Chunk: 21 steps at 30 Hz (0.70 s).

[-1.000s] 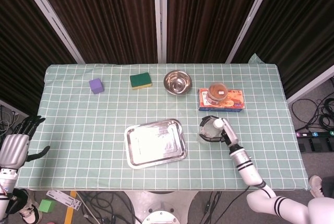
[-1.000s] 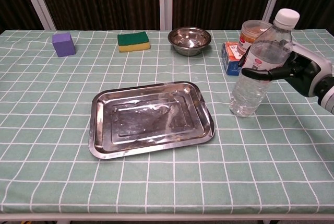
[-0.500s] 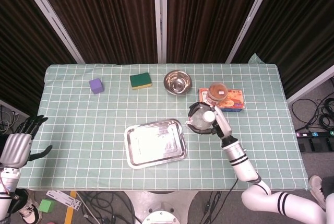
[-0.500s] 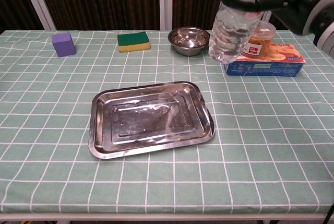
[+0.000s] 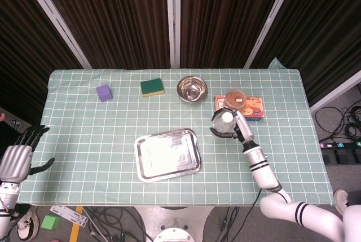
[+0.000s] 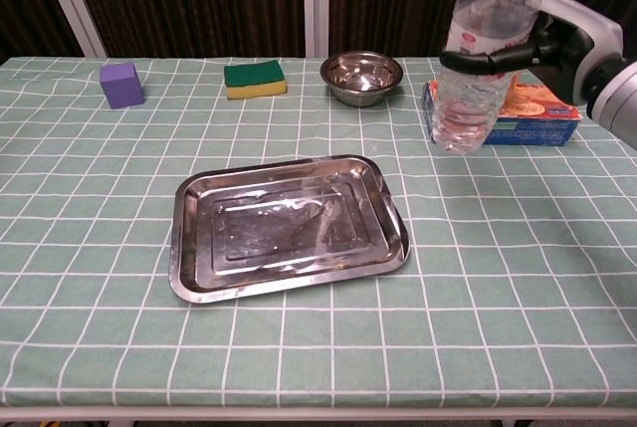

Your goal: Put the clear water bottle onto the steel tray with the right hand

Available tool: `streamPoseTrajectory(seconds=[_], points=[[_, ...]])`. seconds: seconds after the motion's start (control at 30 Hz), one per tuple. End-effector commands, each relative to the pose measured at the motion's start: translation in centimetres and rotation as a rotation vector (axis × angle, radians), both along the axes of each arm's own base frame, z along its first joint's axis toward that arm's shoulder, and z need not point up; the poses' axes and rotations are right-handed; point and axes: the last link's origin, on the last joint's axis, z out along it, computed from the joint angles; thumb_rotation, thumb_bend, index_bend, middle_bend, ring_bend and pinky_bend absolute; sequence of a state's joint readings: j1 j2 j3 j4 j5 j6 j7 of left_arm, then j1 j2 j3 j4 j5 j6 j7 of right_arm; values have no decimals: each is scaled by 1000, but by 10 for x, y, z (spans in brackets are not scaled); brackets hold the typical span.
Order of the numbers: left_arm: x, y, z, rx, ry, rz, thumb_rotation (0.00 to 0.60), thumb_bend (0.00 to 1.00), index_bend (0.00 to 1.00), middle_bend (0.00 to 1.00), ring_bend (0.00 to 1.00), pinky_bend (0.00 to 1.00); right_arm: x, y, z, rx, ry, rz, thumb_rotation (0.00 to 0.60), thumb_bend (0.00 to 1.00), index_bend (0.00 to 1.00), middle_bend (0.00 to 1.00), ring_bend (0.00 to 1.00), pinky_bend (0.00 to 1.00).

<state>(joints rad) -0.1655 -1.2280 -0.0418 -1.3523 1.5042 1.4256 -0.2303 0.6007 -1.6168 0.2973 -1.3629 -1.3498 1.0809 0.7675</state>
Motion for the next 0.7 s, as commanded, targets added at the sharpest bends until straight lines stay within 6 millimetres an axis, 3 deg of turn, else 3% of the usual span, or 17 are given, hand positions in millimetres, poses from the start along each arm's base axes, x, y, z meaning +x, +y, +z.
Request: streamPoseTrajectory(seconds=[0.03,0.1,0.23,0.33,0.53,0.7], points=[[0,0,-1,-1,-1,0,561,252,185,207,109,193,43,12,32,-89,-103,131,600,241,697,512,324,373],[-1,0,-1,-4,-3,2,560,253,185,207,110,193,32,15,29,-78,-78,97,600,238,697,512,324,374],[-2,-1,-4,-10,-4,3,564,253,185,207,110,193,-20,14,-9,51,17,-81,600,244,697,512,324,374],[-2,-1,-3,-9,-2,3,564,253,185,207,110,193,-39,11,-24,88,55,-134,600,247,698,511,323,374],[-3,-3,-1,-3,-7,5,565,253,185,207,110,193,-10,2,-12,13,8,-39,600,243,700,512,324,375],[-4,-4,2,-2,1,11,562,253,185,207,109,193,44,-3,-49,102,-10,48,600,243,700,512,324,375]])
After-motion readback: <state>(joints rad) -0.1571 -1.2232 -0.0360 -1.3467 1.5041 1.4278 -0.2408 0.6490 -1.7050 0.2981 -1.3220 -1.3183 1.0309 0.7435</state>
